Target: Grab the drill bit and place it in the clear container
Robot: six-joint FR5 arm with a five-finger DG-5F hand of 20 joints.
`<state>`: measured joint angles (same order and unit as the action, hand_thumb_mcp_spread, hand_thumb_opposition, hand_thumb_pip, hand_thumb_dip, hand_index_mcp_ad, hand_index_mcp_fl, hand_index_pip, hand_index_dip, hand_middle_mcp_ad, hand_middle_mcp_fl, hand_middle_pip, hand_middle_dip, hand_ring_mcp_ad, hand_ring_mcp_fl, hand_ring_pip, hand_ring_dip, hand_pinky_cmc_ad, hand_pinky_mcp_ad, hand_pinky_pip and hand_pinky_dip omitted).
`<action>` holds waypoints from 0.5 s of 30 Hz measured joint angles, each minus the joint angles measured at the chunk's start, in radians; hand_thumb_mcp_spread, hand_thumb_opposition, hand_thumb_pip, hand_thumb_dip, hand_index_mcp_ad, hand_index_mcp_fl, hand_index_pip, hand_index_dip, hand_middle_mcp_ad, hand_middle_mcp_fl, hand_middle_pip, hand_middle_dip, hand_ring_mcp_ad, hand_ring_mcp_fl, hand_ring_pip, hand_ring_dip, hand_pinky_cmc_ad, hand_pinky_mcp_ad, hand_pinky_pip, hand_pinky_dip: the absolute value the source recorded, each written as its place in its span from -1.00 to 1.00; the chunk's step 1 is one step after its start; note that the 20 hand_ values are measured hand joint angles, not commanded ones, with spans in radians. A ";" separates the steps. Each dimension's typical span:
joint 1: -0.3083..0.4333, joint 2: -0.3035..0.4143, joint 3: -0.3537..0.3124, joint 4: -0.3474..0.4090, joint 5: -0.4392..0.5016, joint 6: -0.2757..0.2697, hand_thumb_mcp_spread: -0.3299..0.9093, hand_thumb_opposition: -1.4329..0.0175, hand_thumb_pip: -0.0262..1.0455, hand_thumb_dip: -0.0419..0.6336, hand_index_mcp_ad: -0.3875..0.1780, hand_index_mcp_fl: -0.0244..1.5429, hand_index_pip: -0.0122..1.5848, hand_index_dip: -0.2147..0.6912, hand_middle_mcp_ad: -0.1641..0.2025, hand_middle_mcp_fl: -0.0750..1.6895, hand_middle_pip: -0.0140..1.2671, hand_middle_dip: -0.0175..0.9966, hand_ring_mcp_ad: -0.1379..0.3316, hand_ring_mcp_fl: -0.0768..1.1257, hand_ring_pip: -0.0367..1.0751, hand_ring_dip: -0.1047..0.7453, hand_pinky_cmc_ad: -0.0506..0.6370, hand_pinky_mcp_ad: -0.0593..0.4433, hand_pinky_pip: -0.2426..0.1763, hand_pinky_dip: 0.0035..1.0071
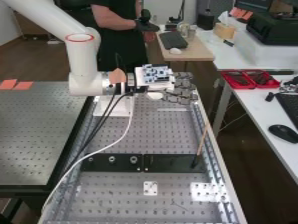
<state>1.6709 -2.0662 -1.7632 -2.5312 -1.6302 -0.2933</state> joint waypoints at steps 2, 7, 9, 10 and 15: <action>-0.007 0.022 -0.013 -0.006 0.010 -0.005 0.02 -0.09 0.14 -0.30 0.00 -0.95 -0.69 -0.46 0.38 -0.83 -0.78 -0.57 0.72 -0.85 -0.76 -0.68 -0.10 -0.03 -0.37 -0.49; -0.022 0.082 -0.031 -0.051 0.044 -0.049 -0.01 -0.03 -0.07 -0.34 0.07 -0.94 -0.77 -0.43 0.40 -0.83 -0.77 -0.57 0.72 -0.85 -0.76 -0.68 -0.09 -0.03 -0.37 -0.43; -0.026 0.108 -0.030 -0.089 0.058 -0.080 -0.08 -0.03 -0.21 -0.45 0.11 -0.92 -0.79 -0.35 0.40 -0.83 -0.77 -0.57 0.72 -0.85 -0.76 -0.68 -0.10 -0.03 -0.35 -0.42; -0.028 0.123 -0.028 -0.116 0.065 -0.100 -0.08 0.00 -0.27 -0.49 0.12 -0.92 -0.80 -0.33 0.40 -0.82 -0.77 -0.57 0.72 -0.85 -0.77 -0.68 -0.09 -0.02 -0.38 -0.41; -0.038 0.198 -0.005 -0.256 0.109 -0.224 -0.10 0.04 -0.51 -0.64 0.17 -0.92 -0.84 -0.17 0.39 -0.83 -0.76 -0.57 0.72 -0.85 -0.76 -0.68 -0.09 -0.03 -0.38 -0.41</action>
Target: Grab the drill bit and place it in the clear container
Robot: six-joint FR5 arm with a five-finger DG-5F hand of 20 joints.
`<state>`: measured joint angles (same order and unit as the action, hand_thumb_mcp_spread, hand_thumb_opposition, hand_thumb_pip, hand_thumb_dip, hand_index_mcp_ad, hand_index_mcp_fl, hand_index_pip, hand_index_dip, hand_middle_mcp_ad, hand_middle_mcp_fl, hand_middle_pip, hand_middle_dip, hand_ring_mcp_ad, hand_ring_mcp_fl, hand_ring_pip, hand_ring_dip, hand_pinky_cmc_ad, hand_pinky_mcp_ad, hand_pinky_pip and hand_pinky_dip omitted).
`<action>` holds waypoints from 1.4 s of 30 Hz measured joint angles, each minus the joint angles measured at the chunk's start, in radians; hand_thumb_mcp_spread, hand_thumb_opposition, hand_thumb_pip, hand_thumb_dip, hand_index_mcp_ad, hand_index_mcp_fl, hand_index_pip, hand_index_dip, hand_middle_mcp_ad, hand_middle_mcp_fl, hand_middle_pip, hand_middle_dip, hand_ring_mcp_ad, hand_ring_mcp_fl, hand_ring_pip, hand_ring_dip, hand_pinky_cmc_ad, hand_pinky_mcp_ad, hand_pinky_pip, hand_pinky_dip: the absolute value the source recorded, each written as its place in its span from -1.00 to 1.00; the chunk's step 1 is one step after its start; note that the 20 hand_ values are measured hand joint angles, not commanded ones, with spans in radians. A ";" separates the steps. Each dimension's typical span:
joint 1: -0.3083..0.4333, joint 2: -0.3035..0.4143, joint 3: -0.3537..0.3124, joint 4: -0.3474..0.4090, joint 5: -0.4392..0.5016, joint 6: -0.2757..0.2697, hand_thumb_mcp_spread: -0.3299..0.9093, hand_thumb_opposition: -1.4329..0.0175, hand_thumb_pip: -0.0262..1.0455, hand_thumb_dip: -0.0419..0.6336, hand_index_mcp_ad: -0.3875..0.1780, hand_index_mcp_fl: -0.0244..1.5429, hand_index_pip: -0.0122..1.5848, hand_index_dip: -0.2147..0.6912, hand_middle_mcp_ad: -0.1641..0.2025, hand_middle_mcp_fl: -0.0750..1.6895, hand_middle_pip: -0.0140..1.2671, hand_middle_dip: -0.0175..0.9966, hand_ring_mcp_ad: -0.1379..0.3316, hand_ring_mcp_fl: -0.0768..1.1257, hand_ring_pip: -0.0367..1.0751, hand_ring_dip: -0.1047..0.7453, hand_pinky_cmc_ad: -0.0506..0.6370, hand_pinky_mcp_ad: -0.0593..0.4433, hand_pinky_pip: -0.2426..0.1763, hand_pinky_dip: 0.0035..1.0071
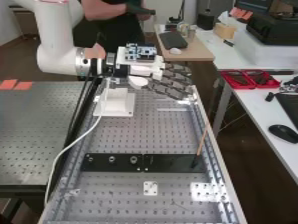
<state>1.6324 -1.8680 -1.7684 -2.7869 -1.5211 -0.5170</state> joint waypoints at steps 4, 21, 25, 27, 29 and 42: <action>-0.003 0.040 0.009 -0.061 0.038 -0.090 -0.12 0.06 -0.55 -0.73 0.17 -0.92 -0.85 -0.01 0.39 -0.84 -0.76 -0.57 0.70 -0.85 -0.77 -0.68 -0.03 0.04 -0.44 -0.42; -0.010 0.154 0.010 -0.126 0.142 -0.225 -0.11 0.06 -0.60 -0.76 0.28 -0.92 -0.88 0.09 0.39 -0.91 -0.74 -0.64 0.71 -0.85 -0.76 -0.72 0.10 0.05 -0.53 -0.44; -0.011 0.154 0.012 -0.122 0.141 -0.234 -0.11 0.06 -0.60 -0.76 0.28 -0.92 -0.88 0.09 0.39 -0.91 -0.74 -0.64 0.70 -0.85 -0.76 -0.72 0.14 0.04 -0.53 -0.45; -0.011 0.155 0.015 -0.121 0.137 -0.241 -0.12 0.06 -0.60 -0.76 0.25 -0.92 -0.88 0.09 0.40 -0.91 -0.74 -0.64 0.70 -0.85 -0.76 -0.72 0.14 0.04 -0.53 -0.45; -0.010 0.156 0.016 -0.122 0.135 -0.242 -0.11 0.06 -0.60 -0.76 0.28 -0.92 -0.88 0.09 0.37 -0.91 -0.74 -0.64 0.70 -0.85 -0.76 -0.72 0.14 0.04 -0.53 -0.45; -0.012 0.167 0.009 -0.106 0.124 -0.248 -0.11 0.06 -0.58 -0.77 0.31 -0.92 -0.88 0.09 0.39 -0.91 -0.74 -0.64 0.70 -0.85 -0.76 -0.72 0.24 0.04 -0.53 -0.45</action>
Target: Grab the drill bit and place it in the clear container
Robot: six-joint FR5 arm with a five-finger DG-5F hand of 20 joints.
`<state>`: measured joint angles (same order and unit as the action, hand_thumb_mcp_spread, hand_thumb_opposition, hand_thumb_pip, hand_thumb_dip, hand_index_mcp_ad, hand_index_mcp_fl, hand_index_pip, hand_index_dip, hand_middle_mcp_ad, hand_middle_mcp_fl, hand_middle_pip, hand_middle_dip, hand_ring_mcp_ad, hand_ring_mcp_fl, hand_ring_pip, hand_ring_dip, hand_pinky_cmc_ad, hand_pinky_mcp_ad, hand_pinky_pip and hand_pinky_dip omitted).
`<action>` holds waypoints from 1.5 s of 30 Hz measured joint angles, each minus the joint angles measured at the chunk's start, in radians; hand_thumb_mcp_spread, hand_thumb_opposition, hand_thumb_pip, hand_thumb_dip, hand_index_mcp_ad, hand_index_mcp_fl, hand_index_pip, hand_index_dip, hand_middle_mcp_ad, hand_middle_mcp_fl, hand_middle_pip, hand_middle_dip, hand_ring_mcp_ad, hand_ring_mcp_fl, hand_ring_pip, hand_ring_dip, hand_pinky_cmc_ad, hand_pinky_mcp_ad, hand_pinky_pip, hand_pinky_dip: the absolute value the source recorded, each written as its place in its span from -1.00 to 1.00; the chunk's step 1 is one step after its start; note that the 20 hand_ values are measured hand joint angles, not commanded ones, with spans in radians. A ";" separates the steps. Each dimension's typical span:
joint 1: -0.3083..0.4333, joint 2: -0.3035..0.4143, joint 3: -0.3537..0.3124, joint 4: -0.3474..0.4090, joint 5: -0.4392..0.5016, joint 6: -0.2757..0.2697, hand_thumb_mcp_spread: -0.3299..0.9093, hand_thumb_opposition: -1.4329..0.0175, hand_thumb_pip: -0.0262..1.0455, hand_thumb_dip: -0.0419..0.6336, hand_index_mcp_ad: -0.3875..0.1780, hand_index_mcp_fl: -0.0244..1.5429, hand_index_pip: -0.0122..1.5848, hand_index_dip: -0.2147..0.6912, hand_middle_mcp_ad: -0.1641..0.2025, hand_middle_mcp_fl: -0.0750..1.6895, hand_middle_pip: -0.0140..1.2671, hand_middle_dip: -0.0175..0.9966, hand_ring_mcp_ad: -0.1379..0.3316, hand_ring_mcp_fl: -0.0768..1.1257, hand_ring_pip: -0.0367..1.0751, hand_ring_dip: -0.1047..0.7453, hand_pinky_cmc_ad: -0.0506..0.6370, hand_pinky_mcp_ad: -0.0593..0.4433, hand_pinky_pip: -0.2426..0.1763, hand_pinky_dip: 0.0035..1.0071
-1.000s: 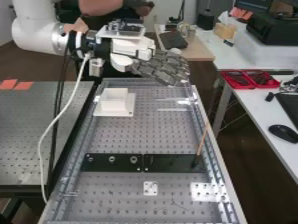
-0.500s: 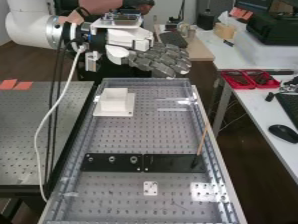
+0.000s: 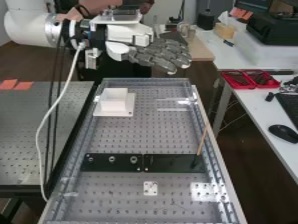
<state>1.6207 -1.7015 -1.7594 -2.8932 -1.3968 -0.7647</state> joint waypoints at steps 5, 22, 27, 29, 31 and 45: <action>0.001 0.010 -0.007 0.012 -0.032 -0.023 -0.11 0.06 -0.57 -0.76 0.27 -0.92 -0.88 0.09 0.36 -0.91 -0.74 -0.64 0.70 -0.85 -0.76 -0.72 0.24 0.04 -0.53 -0.45; 0.000 0.030 -0.014 0.023 -0.110 -0.031 -0.11 0.06 -0.54 -0.79 0.27 -0.92 -0.88 0.09 0.34 -0.91 -0.74 -0.63 0.72 -0.85 -0.76 -0.72 0.24 0.04 -0.53 -0.45; -0.006 0.042 -0.017 0.043 -0.104 -0.016 -0.11 0.06 -0.53 -0.79 0.28 -0.92 -0.88 0.09 0.36 -0.91 -0.74 -0.63 0.72 -0.85 -0.76 -0.72 0.24 0.04 -0.53 -0.45; -0.009 0.046 -0.017 0.043 -0.104 -0.012 -0.11 0.06 -0.53 -0.79 0.30 -0.92 -0.88 0.09 0.37 -0.91 -0.74 -0.63 0.72 -0.85 -0.76 -0.72 0.24 0.06 -0.53 -0.45; -0.010 0.046 -0.014 0.036 -0.104 -0.011 -0.11 0.06 -0.53 -0.79 0.28 -0.93 -0.88 0.09 0.34 -0.91 -0.74 -0.63 0.72 -0.85 -0.76 -0.72 0.24 0.04 -0.53 -0.45; -0.007 0.040 0.003 0.013 -0.099 0.011 -0.11 0.06 -0.53 -0.78 0.32 -0.93 -0.88 0.09 0.39 -0.91 -0.74 -0.63 0.74 -0.85 -0.76 -0.72 0.23 0.06 -0.53 -0.45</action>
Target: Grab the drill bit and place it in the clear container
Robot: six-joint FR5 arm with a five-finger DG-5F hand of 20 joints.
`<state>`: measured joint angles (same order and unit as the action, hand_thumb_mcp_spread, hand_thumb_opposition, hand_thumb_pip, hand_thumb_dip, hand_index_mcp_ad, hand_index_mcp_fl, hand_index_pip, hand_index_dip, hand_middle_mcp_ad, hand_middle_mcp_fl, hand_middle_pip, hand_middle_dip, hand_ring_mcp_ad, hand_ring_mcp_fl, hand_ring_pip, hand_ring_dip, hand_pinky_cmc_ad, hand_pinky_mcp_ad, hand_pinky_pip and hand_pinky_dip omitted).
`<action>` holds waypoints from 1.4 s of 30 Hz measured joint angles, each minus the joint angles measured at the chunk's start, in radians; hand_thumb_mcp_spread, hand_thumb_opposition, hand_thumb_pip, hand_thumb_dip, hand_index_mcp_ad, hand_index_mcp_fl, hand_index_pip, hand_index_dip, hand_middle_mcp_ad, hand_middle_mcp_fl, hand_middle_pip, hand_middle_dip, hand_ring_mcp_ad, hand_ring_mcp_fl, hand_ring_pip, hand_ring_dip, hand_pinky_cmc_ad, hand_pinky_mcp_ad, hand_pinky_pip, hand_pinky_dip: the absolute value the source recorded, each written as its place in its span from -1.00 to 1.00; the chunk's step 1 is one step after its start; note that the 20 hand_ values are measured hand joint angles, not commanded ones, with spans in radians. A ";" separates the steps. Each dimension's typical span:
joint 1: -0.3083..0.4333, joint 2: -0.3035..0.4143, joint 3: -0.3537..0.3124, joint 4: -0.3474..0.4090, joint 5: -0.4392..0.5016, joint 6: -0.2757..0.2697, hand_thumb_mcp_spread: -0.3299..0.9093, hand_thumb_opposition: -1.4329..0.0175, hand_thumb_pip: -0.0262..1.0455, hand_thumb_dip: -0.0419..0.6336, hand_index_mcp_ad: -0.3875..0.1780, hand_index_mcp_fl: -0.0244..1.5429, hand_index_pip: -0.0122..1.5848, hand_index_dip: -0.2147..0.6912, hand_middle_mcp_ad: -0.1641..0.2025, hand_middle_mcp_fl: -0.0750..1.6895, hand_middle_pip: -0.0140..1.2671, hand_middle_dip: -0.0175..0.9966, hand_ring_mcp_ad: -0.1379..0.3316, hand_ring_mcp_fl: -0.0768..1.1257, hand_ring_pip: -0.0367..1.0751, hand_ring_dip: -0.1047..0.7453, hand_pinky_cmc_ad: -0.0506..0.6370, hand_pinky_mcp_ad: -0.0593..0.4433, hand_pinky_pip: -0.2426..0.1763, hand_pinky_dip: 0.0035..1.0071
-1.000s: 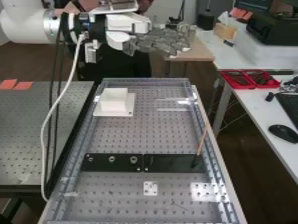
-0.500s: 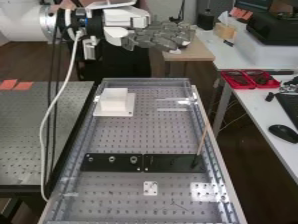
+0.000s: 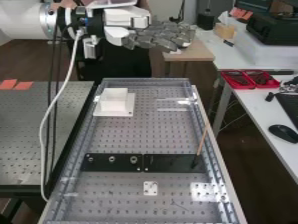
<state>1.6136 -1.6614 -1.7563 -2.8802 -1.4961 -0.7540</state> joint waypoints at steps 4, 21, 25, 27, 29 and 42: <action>0.001 0.000 0.001 0.003 -0.003 0.000 -0.11 0.06 -0.53 -0.78 0.29 -0.92 -0.88 0.09 0.37 -0.91 -0.74 -0.63 0.72 -0.85 -0.76 -0.72 0.23 0.06 -0.53 -0.45; -0.005 -0.003 0.006 0.003 -0.013 0.009 -0.11 0.06 -0.53 -0.78 0.33 -0.93 -0.88 0.09 0.39 -0.91 -0.74 -0.63 0.73 -0.85 -0.76 -0.72 0.23 0.04 -0.53 -0.45; -0.006 -0.003 0.006 0.003 -0.012 0.011 -0.11 0.06 -0.53 -0.78 0.33 -0.93 -0.88 0.09 0.39 -0.91 -0.74 -0.63 0.72 -0.85 -0.76 -0.72 0.23 0.04 -0.53 -0.45; -0.006 -0.002 0.006 0.003 -0.012 0.010 -0.11 0.06 -0.53 -0.78 0.33 -0.93 -0.88 0.09 0.39 -0.91 -0.74 -0.63 0.72 -0.85 -0.76 -0.72 0.23 0.06 -0.53 -0.45; -0.006 -0.001 0.005 0.003 -0.012 0.012 -0.11 0.06 -0.53 -0.78 0.33 -0.93 -0.88 0.09 0.39 -0.91 -0.74 -0.63 0.72 -0.85 -0.76 -0.72 0.23 0.04 -0.53 -0.45; -0.008 0.004 0.000 0.011 -0.016 0.016 -0.11 0.06 -0.53 -0.78 0.33 -0.93 -0.88 0.09 0.39 -0.91 -0.74 -0.63 0.72 -0.85 -0.76 -0.72 0.23 0.04 -0.53 -0.45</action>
<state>1.6057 -1.6570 -1.7566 -2.8695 -1.5118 -0.7380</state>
